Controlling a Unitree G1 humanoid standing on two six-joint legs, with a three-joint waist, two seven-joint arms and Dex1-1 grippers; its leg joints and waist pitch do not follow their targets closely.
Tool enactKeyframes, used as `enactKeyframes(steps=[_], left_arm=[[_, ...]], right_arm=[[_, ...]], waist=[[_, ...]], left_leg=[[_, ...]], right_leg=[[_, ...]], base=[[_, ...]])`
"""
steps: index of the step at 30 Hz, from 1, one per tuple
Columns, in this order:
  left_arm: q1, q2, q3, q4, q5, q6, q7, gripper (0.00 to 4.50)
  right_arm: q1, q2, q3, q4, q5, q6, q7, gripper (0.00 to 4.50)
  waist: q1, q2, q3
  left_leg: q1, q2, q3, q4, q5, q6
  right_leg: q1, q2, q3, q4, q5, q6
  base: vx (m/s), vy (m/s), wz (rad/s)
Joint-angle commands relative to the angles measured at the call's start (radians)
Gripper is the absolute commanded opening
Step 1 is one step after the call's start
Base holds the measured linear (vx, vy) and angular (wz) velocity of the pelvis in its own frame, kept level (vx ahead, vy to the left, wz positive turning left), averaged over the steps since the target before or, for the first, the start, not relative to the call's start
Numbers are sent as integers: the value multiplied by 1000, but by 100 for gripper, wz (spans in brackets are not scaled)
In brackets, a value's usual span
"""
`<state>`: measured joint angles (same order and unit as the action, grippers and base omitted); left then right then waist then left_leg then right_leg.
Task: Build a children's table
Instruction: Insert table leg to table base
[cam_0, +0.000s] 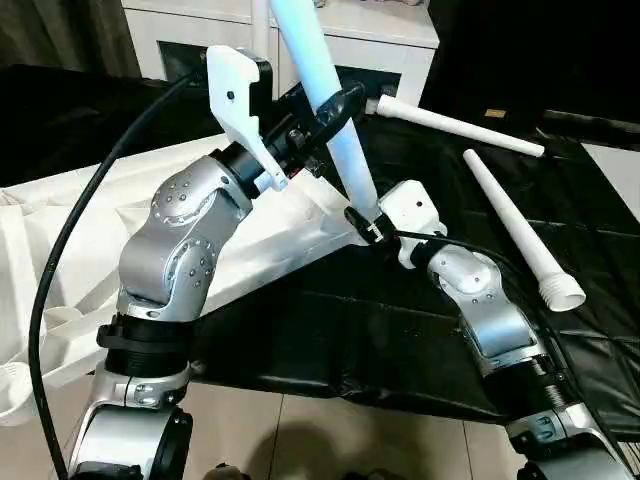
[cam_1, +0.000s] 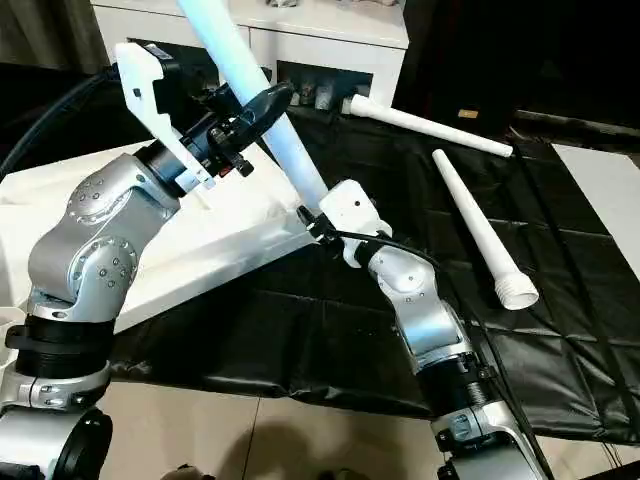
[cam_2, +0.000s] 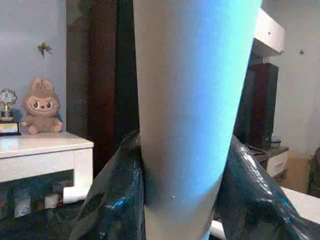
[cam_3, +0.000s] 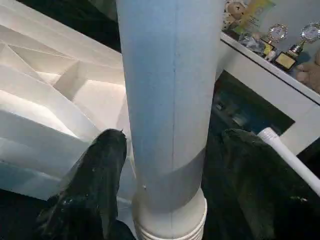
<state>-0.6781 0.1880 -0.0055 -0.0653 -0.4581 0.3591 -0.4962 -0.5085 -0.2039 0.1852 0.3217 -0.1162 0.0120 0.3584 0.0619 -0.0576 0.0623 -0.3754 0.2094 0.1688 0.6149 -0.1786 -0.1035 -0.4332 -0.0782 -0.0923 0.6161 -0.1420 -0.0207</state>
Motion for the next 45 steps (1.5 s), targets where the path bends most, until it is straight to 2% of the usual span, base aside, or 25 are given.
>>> enactKeyframes(steps=[1,17,18,21,23,25,28,29,34,35,36,39,40,42,43,44,45], left_arm=[[-17,0,-6,-10,0,4,-7,161],[-23,4,-6,-28,-22,24,-43,161],[-24,4,-5,-27,-21,25,-44,161],[-25,3,-2,-23,-17,29,-35,161],[-23,10,-1,-21,-24,70,-26,231],[-21,19,-9,-20,-16,76,-32,234],[-7,25,-16,-13,1,73,-28,273],[-2,21,-9,-9,-2,77,-17,277],[7,11,16,7,-13,91,4,320],[7,11,16,7,-13,91,4,324],[6,2,29,22,-5,85,34,334],[6,-3,45,47,15,118,97,364],[11,14,28,59,44,129,102,370],[33,63,-27,92,132,174,125,374],[36,68,-34,96,142,185,131,374],[52,82,-59,112,182,230,163,374],[58,83,-66,117,192,239,171,374]], right_arm=[[-11,-4,-2,10,3,13,12,322],[-7,-2,6,13,3,12,29,210],[-6,-2,6,13,2,12,31,191],[-5,-2,4,11,1,13,32,184],[-4,-3,2,10,3,13,33,182],[-4,-3,2,9,3,14,33,182],[-5,6,-15,5,22,24,27,182],[-6,12,-27,2,34,35,21,182],[-36,66,-169,-4,164,128,-55,181],[-36,66,-169,-4,164,128,-55,181],[-63,77,-253,14,235,154,-99,181],[-95,69,-339,42,322,196,-108,181],[-106,59,-368,52,367,228,-83,181],[-127,21,-445,66,504,365,24,181],[-129,14,-455,67,525,389,44,181],[-128,-35,-492,68,612,511,148,181],[-125,-54,-499,69,633,545,184,180]], waist=[[3,2,-79],[3,4,-80],[3,5,-79],[3,5,-79],[3,5,-80],[3,5,-80],[2,8,-79],[2,8,-80],[2,10,-80],[3,10,-81],[3,10,-81],[1,10,-82],[2,10,-82],[2,10,-83],[-1,9,-82],[3,7,-83],[3,4,-85]], left_leg=[[4,8,3,-68,-212,12],[4,9,3,-69,-211,11],[4,8,3,-69,-211,11],[4,8,2,-69,-216,9],[5,8,2,-68,-216,9],[4,8,2,-69,-214,8],[5,9,2,-69,-219,7],[5,9,1,-70,-216,7],[9,9,2,-70,-215,7],[10,10,1,-71,-211,6],[10,9,2,-71,-212,2],[10,7,3,-69,-219,1],[12,4,4,-68,-220,6],[11,5,1,-69,-216,16],[12,4,3,-69,-219,22],[8,4,2,-67,-197,28],[8,5,3,-66,-190,33]], right_leg=[[70,-46,45,-73,-322,-82],[71,-46,46,-71,-306,-93],[71,-46,46,-71,-306,-93],[71,-46,45,-73,-318,-89],[71,-45,45,-72,-321,-87],[71,-46,45,-71,-319,-88],[70,-45,45,-72,-317,-88],[71,-45,45,-71,-307,-91],[69,-44,46,-68,-285,-102],[70,-45,46,-67,-279,-103],[70,-44,46,-67,-274,-102],[70,-42,44,-66,-283,-96],[70,-39,42,-70,-295,-85],[72,-40,42,-69,-303,-73],[73,-35,42,-70,-297,-72],[76,-38,42,-70,-285,-77],[77,-37,42,-69,-276,-83]], base=[[0,0,0],[0,0,0],[0,0,0],[0,0,0],[0,0,0],[0,0,0],[0,0,0],[0,0,0],[0,0,0],[0,0,0],[0,0,0],[0,0,0],[0,0,0],[0,0,0],[0,0,0],[0,0,0],[0,0,0]])
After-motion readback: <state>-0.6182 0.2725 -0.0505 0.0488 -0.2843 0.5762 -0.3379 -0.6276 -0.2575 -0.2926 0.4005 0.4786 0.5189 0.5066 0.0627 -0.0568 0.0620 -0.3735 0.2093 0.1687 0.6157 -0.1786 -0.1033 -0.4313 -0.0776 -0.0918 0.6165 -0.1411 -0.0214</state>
